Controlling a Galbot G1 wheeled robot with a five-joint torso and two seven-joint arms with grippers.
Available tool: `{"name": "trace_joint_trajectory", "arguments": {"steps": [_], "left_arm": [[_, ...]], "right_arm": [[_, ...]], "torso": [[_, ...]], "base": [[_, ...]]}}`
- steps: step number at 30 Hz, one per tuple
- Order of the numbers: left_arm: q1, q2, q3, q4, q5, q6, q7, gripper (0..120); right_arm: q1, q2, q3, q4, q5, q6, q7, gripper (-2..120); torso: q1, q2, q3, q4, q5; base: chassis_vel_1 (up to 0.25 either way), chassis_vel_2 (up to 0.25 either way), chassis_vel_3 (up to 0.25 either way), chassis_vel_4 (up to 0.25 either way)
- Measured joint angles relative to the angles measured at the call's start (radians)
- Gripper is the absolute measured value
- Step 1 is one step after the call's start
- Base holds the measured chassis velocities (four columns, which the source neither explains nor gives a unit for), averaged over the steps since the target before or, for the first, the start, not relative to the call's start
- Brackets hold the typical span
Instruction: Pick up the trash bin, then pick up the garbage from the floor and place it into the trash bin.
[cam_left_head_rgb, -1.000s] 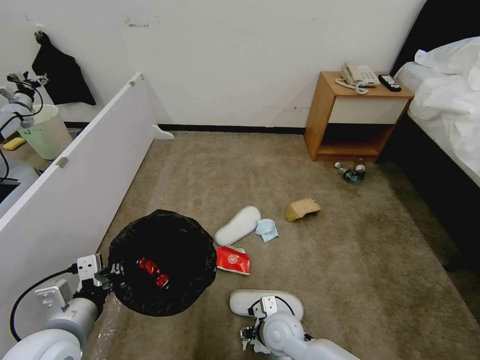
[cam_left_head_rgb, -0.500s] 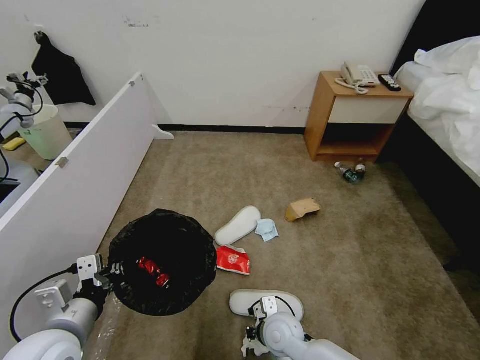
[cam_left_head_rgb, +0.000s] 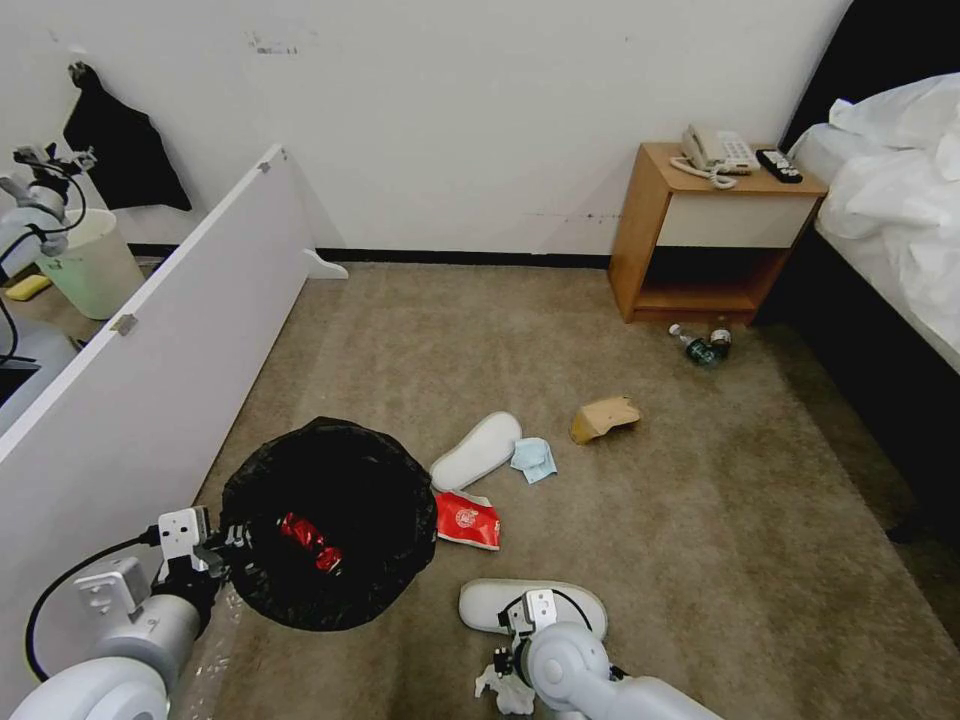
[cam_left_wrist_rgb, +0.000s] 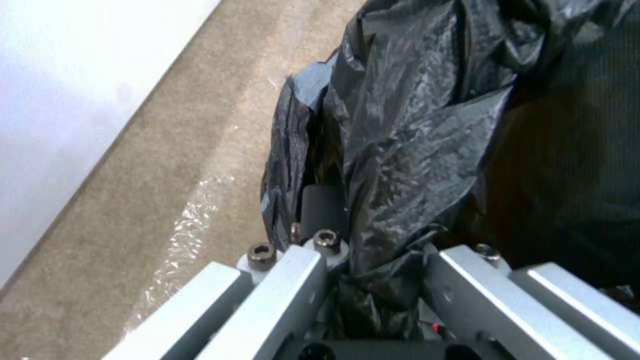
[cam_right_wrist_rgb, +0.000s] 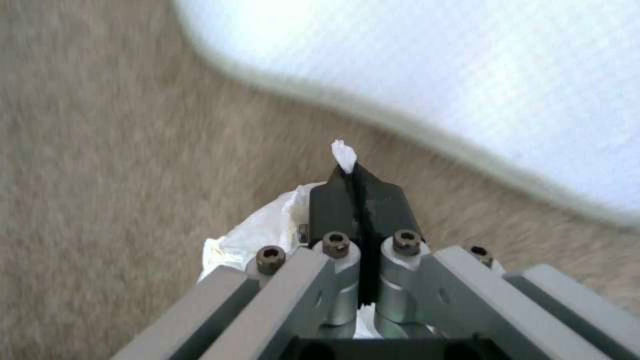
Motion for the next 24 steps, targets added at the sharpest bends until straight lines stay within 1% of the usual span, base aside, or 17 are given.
{"name": "trace_joint_trajectory", "arguments": {"steps": [4, 6, 7, 9, 10, 13, 16, 17, 19, 20, 21, 22, 24], "left_arm": [[0.000, 0.004, 0.010, -0.002, 0.002, 0.002, 0.000, 0], [-0.001, 0.021, 0.026, -0.006, -0.002, 0.008, -0.007, 0], [-0.001, 0.021, 0.026, -0.006, -0.002, 0.008, -0.007, 0], [-0.001, 0.036, 0.036, -0.009, -0.017, 0.017, -0.017, 0], [-0.001, 0.036, 0.036, -0.009, -0.017, 0.017, -0.017, 0], [0.000, 0.068, 0.044, -0.016, -0.049, 0.032, -0.031, 0], [0.001, 0.079, 0.046, -0.019, -0.061, 0.038, -0.037, 0], [0.001, 0.091, 0.049, -0.021, -0.073, 0.043, -0.042, 0], [-0.004, 0.121, 0.059, -0.026, -0.109, 0.056, -0.058, 0], [-0.004, 0.121, 0.059, -0.026, -0.109, 0.056, -0.058, 0], [-0.008, 0.131, 0.066, -0.026, -0.119, 0.061, -0.062, 0], [-0.008, 0.131, 0.066, -0.026, -0.119, 0.061, -0.062, 0], [-0.015, 0.147, 0.081, -0.031, -0.153, 0.078, -0.075, 0]], "right_arm": [[0.003, -0.021, 0.010, 0.023, 0.002, 0.004, 0.005, 0], [0.004, -0.068, 0.036, 0.092, 0.015, 0.009, 0.019, 0], [0.004, -0.068, 0.036, 0.092, 0.015, 0.009, 0.019, 0], [0.002, -0.101, 0.059, 0.149, 0.019, 0.014, 0.025, 0], [0.002, -0.101, 0.059, 0.149, 0.019, 0.014, 0.025, 0], [-0.007, -0.157, 0.103, 0.246, 0.029, 0.020, 0.035, 0], [-0.014, -0.176, 0.125, 0.276, 0.032, 0.021, 0.035, 0], [-0.026, -0.196, 0.156, 0.310, 0.038, 0.022, 0.032, 0], [-0.072, -0.258, 0.259, 0.398, 0.039, 0.031, 0.000, 0], [-0.072, -0.258, 0.259, 0.398, 0.039, 0.031, 0.000, 0], [-0.098, -0.291, 0.312, 0.433, 0.031, 0.038, -0.031, 0], [-0.098, -0.291, 0.312, 0.433, 0.031, 0.038, -0.031, 0], [-0.169, -0.362, 0.445, 0.500, 0.007, 0.047, -0.098, 0]], "torso": [[0.000, 0.000, 0.000, 0.0000, -0.0002], [0.000, 0.000, 0.000, 0.0000, -0.0001], [0.000, 0.000, 0.000, 0.0000, -0.0001], [0.000, 0.000, 0.000, -0.0001, -0.0001], [0.000, 0.000, 0.000, -0.0001, -0.0001], [0.000, 0.000, 0.000, 0.0000, 0.0001], [0.000, 0.000, 0.000, 0.0000, 0.0001], [0.000, 0.000, 0.000, 0.0002, -0.0001], [0.000, 0.000, 0.000, 0.0000, 0.0004], [0.000, 0.000, 0.000, 0.0000, 0.0004], [0.000, 0.000, 0.000, 0.0000, -0.0002], [0.000, 0.000, 0.000, 0.0000, -0.0002], [0.000, 0.000, 0.000, -0.0002, 0.0003]], "base": [[0.000, 0.000, 0.000, 0.000], [0.000, 0.000, 0.000, 0.000], [0.000, 0.000, 0.000, 0.000], [0.000, 0.000, 0.000, 0.000], [0.000, 0.000, 0.000, 0.000], [0.000, 0.000, 0.000, 0.000], [0.000, 0.000, 0.000, 0.000], [0.000, 0.000, 0.000, 0.000], [0.000, 0.000, 0.000, 0.000], [0.000, 0.000, 0.000, 0.000], [0.000, 0.000, 0.000, 0.000], [0.000, 0.000, 0.000, 0.000], [0.000, 0.000, 0.000, 0.000]]}}
